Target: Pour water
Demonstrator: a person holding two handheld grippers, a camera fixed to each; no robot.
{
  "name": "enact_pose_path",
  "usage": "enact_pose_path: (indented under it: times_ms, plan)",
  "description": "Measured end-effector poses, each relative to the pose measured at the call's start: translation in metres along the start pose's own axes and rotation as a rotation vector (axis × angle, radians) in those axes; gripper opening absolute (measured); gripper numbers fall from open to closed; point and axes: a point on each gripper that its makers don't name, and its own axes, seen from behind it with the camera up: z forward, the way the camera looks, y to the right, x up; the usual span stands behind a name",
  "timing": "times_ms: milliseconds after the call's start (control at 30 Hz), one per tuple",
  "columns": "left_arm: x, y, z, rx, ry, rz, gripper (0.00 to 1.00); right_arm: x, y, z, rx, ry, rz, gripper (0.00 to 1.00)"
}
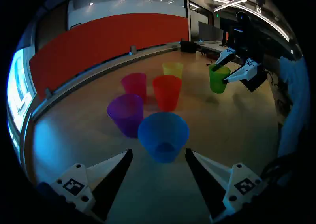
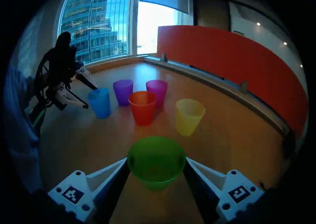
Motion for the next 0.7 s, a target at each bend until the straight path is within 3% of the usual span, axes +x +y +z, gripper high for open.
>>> enact_pose_path:
  times_ms: [700]
  plan:
    - [0.000,-0.002,-0.012,0.010,0.018,-0.026,1.00,-0.017,-0.001,0.006,-0.005,-0.021,0.012,0.91]
